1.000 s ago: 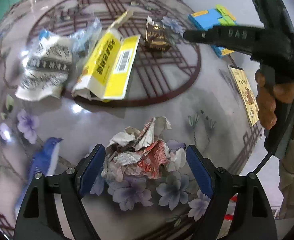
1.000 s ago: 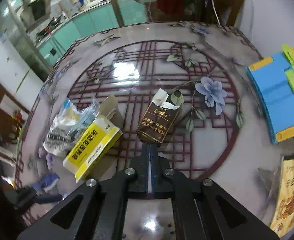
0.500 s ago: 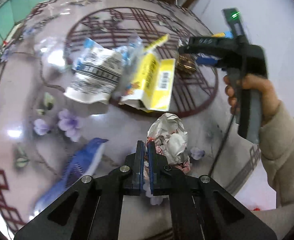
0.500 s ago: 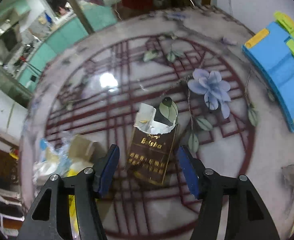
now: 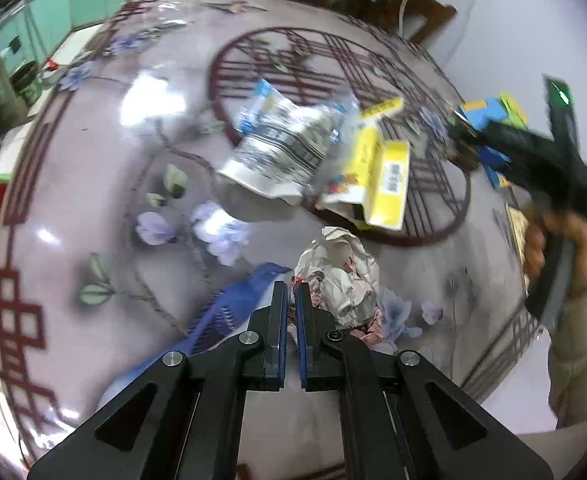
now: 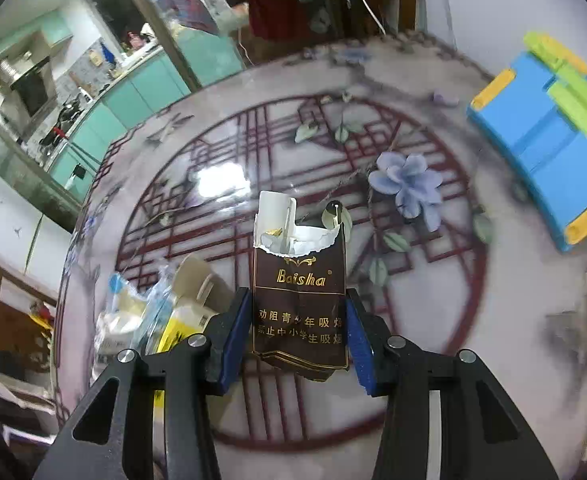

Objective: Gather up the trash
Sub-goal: 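Grasp crumpled white paper with left gripper while right gripper grasps brown cigarette pack, then carry crumpled paper and cigarette pack over the red bucket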

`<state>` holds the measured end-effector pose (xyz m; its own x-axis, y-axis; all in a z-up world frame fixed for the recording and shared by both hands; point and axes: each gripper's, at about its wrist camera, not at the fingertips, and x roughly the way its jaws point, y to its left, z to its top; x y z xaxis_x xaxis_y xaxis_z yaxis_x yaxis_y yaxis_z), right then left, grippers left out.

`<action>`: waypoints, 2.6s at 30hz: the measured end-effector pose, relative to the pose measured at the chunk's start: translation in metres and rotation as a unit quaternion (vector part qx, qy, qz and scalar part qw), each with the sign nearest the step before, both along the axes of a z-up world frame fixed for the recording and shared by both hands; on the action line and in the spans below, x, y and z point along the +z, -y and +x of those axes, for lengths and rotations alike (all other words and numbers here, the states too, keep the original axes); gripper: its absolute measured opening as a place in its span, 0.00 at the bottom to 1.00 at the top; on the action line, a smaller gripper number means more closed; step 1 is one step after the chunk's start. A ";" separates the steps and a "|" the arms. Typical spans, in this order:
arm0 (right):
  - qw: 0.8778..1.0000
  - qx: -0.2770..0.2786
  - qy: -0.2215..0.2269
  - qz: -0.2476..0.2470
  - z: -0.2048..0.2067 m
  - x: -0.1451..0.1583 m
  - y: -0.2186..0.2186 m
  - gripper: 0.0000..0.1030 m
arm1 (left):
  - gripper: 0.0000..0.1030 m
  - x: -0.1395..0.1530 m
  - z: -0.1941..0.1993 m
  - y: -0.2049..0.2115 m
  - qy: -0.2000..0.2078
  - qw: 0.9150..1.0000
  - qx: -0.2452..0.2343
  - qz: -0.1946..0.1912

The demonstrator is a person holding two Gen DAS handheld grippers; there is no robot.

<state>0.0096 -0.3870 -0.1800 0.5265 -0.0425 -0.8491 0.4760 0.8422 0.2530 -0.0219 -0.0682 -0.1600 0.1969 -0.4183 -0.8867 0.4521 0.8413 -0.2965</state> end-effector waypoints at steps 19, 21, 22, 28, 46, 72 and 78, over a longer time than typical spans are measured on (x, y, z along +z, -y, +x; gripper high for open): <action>0.996 0.082 0.025 -0.016 -0.014 0.045 -0.093 0.42 | 0.04 0.043 0.031 -0.085 0.075 0.991 0.110 -0.028; 0.995 0.093 0.023 -0.018 -0.008 0.047 -0.107 0.42 | 0.04 0.044 0.033 -0.096 0.077 0.989 0.119 -0.031; 0.995 0.098 0.023 -0.019 -0.005 0.048 -0.114 0.42 | 0.04 0.045 0.034 -0.103 0.078 0.989 0.125 -0.032; 0.990 0.133 0.030 -0.020 0.013 0.058 -0.164 0.42 | 0.04 0.049 0.042 -0.141 0.083 0.985 0.148 -0.037; 0.974 0.222 0.046 -0.024 0.062 0.076 -0.349 0.43 | 0.04 0.045 0.089 -0.253 0.092 0.982 0.162 -0.039; 0.971 0.237 0.019 -0.030 0.096 0.063 -0.454 0.43 | 0.04 0.025 0.128 -0.339 0.080 0.983 0.163 -0.035; 0.967 0.253 0.017 -0.032 0.108 0.061 -0.477 0.43 | 0.04 0.017 0.136 -0.353 0.073 0.982 0.173 -0.028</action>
